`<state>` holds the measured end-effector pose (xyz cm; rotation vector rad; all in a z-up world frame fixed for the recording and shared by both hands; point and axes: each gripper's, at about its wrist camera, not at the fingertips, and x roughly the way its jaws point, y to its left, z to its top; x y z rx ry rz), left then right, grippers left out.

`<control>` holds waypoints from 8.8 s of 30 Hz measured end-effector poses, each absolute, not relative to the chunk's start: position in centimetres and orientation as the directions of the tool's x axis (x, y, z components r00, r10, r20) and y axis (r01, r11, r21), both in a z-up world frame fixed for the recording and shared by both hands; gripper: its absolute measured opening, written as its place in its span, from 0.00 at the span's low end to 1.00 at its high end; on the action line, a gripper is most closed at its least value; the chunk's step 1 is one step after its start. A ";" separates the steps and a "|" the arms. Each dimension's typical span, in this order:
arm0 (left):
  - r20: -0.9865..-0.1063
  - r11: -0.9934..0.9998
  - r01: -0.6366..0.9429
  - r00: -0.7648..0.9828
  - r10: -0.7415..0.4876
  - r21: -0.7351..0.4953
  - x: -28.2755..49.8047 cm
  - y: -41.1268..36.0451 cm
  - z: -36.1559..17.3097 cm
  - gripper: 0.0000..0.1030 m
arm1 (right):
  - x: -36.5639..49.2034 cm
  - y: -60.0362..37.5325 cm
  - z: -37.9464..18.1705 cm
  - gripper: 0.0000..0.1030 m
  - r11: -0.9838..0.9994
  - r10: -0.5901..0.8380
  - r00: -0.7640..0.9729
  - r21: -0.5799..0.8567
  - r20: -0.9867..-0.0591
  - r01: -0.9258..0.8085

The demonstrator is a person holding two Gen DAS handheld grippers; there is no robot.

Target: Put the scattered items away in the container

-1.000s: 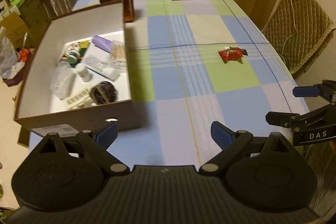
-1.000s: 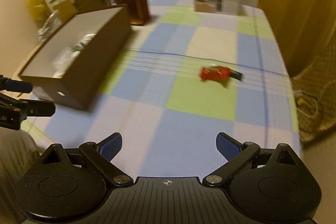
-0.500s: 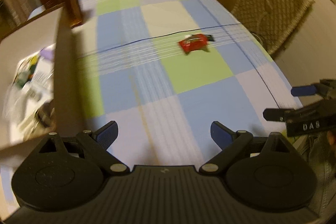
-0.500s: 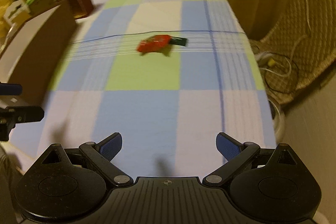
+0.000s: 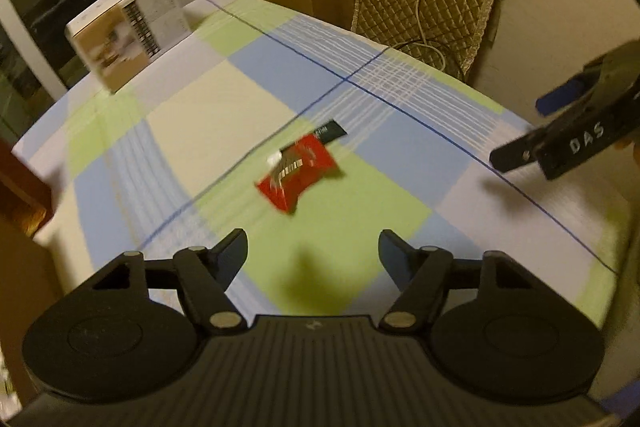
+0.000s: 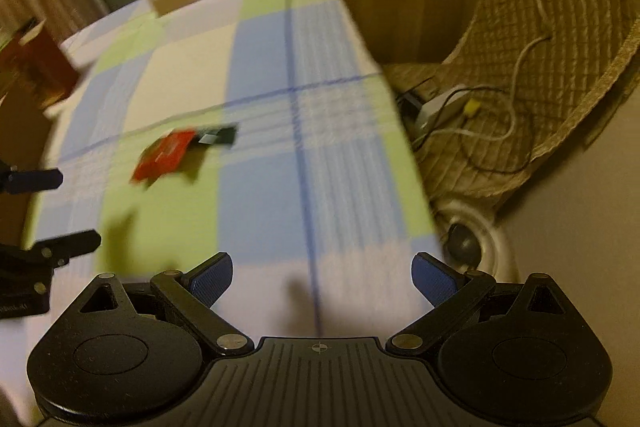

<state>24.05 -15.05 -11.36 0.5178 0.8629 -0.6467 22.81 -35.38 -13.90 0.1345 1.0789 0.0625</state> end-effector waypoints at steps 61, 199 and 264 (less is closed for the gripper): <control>-0.888 0.954 0.298 0.429 -0.163 -0.032 26.4 -6.6 -16.0 0.24 | 33.6 -22.9 -19.9 0.63 0.723 0.385 0.434 -0.026 -0.814 -0.690; -0.837 0.970 -0.232 0.517 0.182 0.067 18.7 24.0 -7.8 0.33 | 19.1 10.9 -14.1 0.19 0.550 0.569 0.089 0.298 -0.818 -0.780; -0.776 0.964 -0.247 0.587 0.229 0.098 17.7 22.5 -4.8 0.78 | 14.5 7.3 -10.1 0.96 0.638 0.502 0.335 0.080 -0.797 -0.766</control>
